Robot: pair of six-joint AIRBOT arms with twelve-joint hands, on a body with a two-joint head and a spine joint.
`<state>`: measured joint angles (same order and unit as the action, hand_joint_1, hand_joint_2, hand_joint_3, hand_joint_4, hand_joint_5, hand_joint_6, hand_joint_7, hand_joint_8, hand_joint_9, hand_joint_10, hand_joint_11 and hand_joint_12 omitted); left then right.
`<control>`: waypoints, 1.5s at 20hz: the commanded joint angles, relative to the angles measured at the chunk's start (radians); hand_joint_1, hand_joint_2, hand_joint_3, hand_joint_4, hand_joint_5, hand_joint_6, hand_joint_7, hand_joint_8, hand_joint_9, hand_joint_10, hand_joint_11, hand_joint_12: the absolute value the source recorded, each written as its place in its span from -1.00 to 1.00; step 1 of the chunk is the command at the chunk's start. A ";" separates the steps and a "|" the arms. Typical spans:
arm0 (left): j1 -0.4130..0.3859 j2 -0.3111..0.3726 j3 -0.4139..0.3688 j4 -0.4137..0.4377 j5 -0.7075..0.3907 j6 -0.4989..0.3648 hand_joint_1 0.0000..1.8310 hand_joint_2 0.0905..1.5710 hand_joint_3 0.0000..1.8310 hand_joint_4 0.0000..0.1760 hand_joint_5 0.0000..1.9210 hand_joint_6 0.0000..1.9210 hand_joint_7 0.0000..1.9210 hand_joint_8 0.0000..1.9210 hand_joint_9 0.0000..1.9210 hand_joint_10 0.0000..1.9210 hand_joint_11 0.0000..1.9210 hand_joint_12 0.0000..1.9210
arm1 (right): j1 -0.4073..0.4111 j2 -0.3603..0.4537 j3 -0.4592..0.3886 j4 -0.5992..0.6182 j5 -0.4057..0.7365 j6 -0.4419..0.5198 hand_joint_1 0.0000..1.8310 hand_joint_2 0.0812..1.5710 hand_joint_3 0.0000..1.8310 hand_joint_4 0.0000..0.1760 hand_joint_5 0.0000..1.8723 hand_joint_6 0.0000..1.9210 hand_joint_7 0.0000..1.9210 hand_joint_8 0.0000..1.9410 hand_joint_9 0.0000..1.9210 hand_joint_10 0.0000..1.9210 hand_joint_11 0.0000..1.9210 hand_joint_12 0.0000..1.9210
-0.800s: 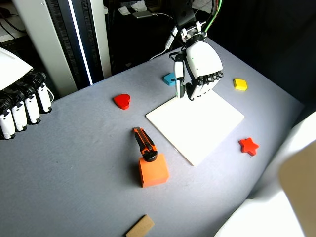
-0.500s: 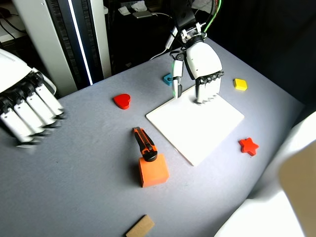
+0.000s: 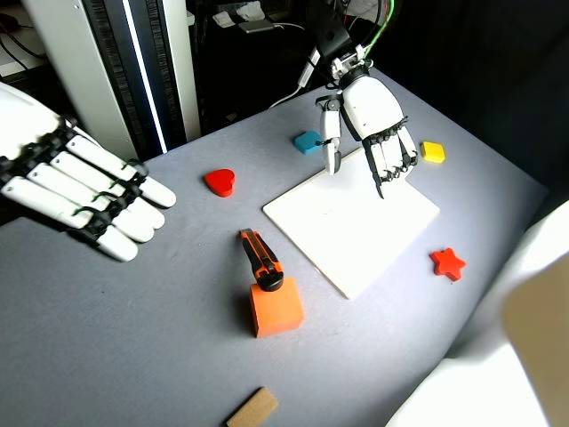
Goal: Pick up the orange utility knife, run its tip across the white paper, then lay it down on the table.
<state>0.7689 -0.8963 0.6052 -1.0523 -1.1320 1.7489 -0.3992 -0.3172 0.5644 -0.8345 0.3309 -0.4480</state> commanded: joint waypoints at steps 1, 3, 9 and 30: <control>0.004 -0.014 0.010 0.104 -0.116 -0.031 -0.77 0.62 -0.99 -0.81 -0.82 -1.00 -0.68 -1.00 -0.67 -0.99 -1.00 0.02 | 0.038 -0.020 0.018 -0.044 0.075 0.056 0.19 0.29 -1.00 -1.00 -1.00 -1.00 -0.99 -1.00 -1.00 -1.00 -1.00 -1.00; 0.015 -0.051 0.023 0.123 -0.170 -0.071 -0.76 0.61 -1.00 -0.74 -0.79 -0.99 -0.68 -1.00 -0.66 -0.99 -1.00 0.02 | 0.095 -0.089 0.062 -0.184 0.043 0.167 0.29 0.27 -1.00 -1.00 -1.00 -1.00 -1.00 -1.00 -1.00 -1.00 -1.00 -1.00; 0.018 -0.071 0.051 0.141 -0.183 -0.087 -0.74 0.62 -1.00 -0.72 -0.84 -1.00 -0.69 -1.00 -0.67 -1.00 -1.00 0.03 | 0.147 -0.329 0.229 -0.493 0.025 0.386 0.26 0.29 -1.00 -1.00 -1.00 -1.00 -1.00 -1.00 -1.00 -1.00 -1.00 -1.00; 0.018 -0.108 0.080 0.182 -0.160 -0.112 -0.74 0.63 -1.00 -1.00 -0.86 -1.00 -0.75 -1.00 -0.76 -1.00 -1.00 -0.28 | 0.084 -0.727 0.485 -0.848 -0.045 0.612 0.22 0.32 -1.00 -1.00 -1.00 -1.00 -1.00 -1.00 -1.00 -1.00 -1.00 -1.00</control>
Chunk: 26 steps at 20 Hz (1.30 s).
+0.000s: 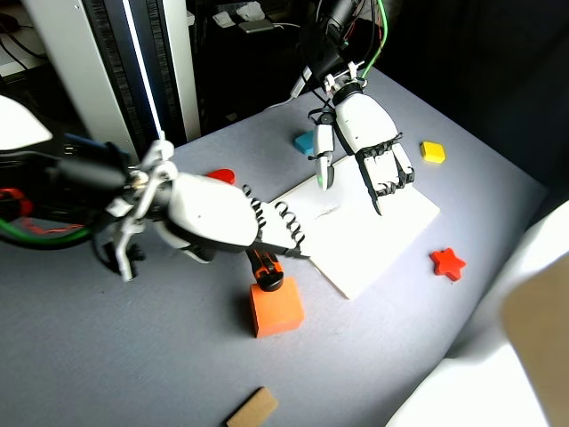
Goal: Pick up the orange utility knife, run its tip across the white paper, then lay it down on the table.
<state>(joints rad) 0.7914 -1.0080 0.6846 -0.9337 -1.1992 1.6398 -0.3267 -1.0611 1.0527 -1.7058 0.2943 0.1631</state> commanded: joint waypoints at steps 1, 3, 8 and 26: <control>-0.005 0.004 0.000 0.063 -0.093 -0.003 -0.73 0.63 -1.00 -1.00 -0.86 -1.00 -0.76 -1.00 -0.77 -1.00 -1.00 -0.30 | 0.006 -0.001 0.008 0.022 -0.013 0.001 0.23 0.31 -1.00 -1.00 -1.00 -1.00 -1.00 -1.00 -1.00 -1.00 -1.00 -1.00; -0.003 0.003 0.001 0.058 -0.093 -0.003 -0.72 0.63 -1.00 -1.00 -0.87 -1.00 -0.77 -1.00 -0.78 -1.00 -1.00 -0.33 | -0.001 -0.036 0.039 0.003 -0.020 0.005 0.26 0.30 -1.00 -1.00 -1.00 -1.00 -1.00 -1.00 -1.00 -1.00 -1.00 -1.00; 0.004 0.008 -0.003 0.058 -0.093 -0.002 -0.71 0.62 -1.00 -1.00 -0.86 -0.99 -0.75 -0.99 -0.77 -0.99 -1.00 -0.26 | -0.002 -0.094 0.103 -0.059 -0.020 0.061 0.25 0.32 -1.00 -1.00 -1.00 -1.00 -1.00 -1.00 -1.00 -1.00 -1.00 -1.00; -0.020 0.001 -0.027 -0.077 -0.218 0.109 -0.73 0.64 -1.00 -1.00 -0.84 -0.99 -0.75 -1.00 -0.77 -1.00 -1.00 -0.28 | -0.042 -0.202 0.178 -0.127 -0.061 0.124 0.28 0.40 -0.97 -1.00 -1.00 -1.00 -1.00 -1.00 -1.00 -1.00 -1.00 -1.00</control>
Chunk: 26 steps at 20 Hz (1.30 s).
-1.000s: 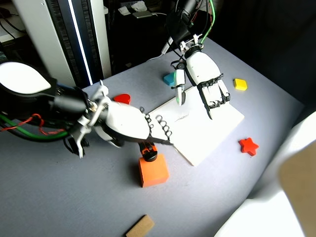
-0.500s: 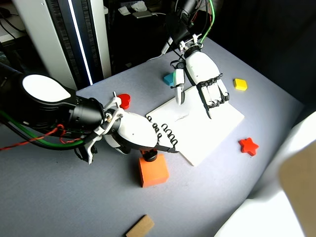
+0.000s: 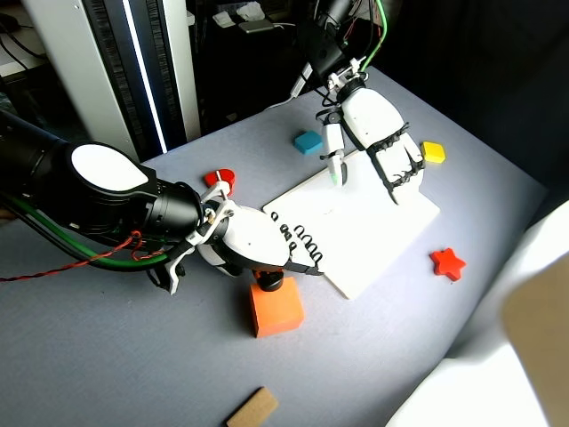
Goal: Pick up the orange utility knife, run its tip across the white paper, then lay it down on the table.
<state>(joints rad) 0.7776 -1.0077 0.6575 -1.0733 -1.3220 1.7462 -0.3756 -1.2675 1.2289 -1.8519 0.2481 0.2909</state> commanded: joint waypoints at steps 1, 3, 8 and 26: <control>-0.008 -0.003 0.001 0.062 -0.095 -0.001 -0.71 0.63 -1.00 -1.00 -0.83 -0.99 -0.74 -1.00 -0.75 -0.99 -1.00 -0.24 | 0.003 0.004 0.002 0.020 -0.022 -0.003 0.31 0.41 -0.97 -1.00 -1.00 -1.00 -1.00 -1.00 -1.00 -1.00 -1.00 -1.00; -0.006 -0.009 0.003 0.060 -0.095 -0.027 -0.72 0.63 -1.00 -1.00 -0.84 -1.00 -0.76 -1.00 -0.77 -1.00 -1.00 -0.30 | -0.005 0.004 0.003 0.020 -0.026 -0.003 0.28 0.45 -0.96 -1.00 -1.00 -1.00 -1.00 -1.00 -1.00 -1.00 -1.00 -1.00; -0.001 -0.012 0.002 0.061 -0.095 -0.039 -0.76 0.64 -1.00 -1.00 -0.83 -1.00 -0.75 -1.00 -0.75 -0.99 -1.00 -0.22 | -0.015 0.004 0.003 0.020 -0.039 -0.029 0.25 0.52 -0.94 -1.00 -0.98 -0.99 -1.00 -1.00 -1.00 -1.00 -1.00 -1.00; 0.011 -0.016 0.001 0.065 -0.095 -0.044 -0.78 0.66 -1.00 -1.00 -0.81 -1.00 -0.72 -1.00 -0.74 -1.00 -1.00 -0.13 | 0.017 0.010 -0.024 0.044 -0.094 -0.033 0.68 0.63 -1.00 1.00 0.47 1.00 0.71 1.00 0.82 1.00 0.89 1.00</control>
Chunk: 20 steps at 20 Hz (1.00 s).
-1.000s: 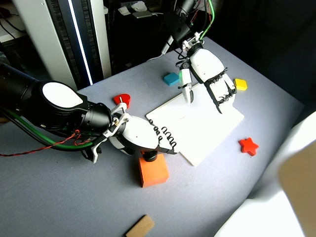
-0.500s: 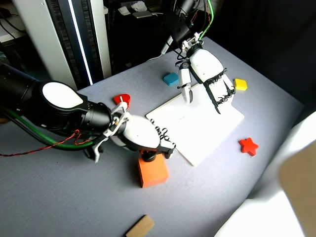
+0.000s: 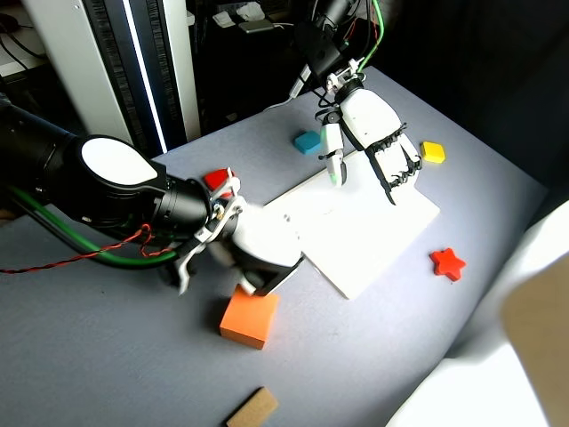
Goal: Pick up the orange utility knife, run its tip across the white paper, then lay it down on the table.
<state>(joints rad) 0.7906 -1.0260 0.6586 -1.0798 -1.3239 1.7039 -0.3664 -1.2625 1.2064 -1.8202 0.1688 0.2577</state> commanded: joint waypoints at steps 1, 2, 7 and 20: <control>-0.002 0.002 0.000 0.072 -0.093 -0.002 -0.80 0.66 -1.00 -1.00 -0.81 -1.00 -0.71 -1.00 -0.73 -1.00 -1.00 -0.13 | 0.011 0.008 -0.009 0.023 -0.021 0.000 0.66 0.64 -1.00 1.00 0.44 1.00 0.70 1.00 0.82 1.00 0.89 1.00; -0.001 0.002 0.000 0.072 -0.093 -0.002 -0.76 0.65 -1.00 -1.00 -0.80 -0.99 -0.71 -0.99 -0.73 -1.00 -1.00 -0.12 | 0.015 0.010 -0.017 0.034 -0.027 0.000 0.66 0.65 -1.00 1.00 0.43 1.00 0.69 1.00 0.82 1.00 0.89 1.00; -0.007 0.002 0.019 0.071 -0.088 -0.002 -0.79 0.66 -1.00 -1.00 -0.82 -0.99 -0.70 -0.99 -0.73 -0.99 -1.00 -0.13 | 0.057 0.019 -0.051 0.100 -0.029 0.014 0.66 0.62 -1.00 1.00 0.45 1.00 0.67 1.00 0.78 1.00 0.85 1.00; -0.022 0.053 0.225 0.023 0.045 -0.008 -0.76 0.65 -1.00 -1.00 -0.81 -0.99 -0.71 -1.00 -0.73 -1.00 -1.00 -0.09 | 0.044 -0.105 0.132 1.043 0.413 -1.242 0.66 0.61 -1.00 1.00 0.44 1.00 0.64 1.00 0.74 1.00 0.81 1.00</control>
<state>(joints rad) 0.7708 -0.9871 0.8791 -1.1065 -1.1965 1.6989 -0.3336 -1.3762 1.3449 -0.8055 0.4461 -0.9741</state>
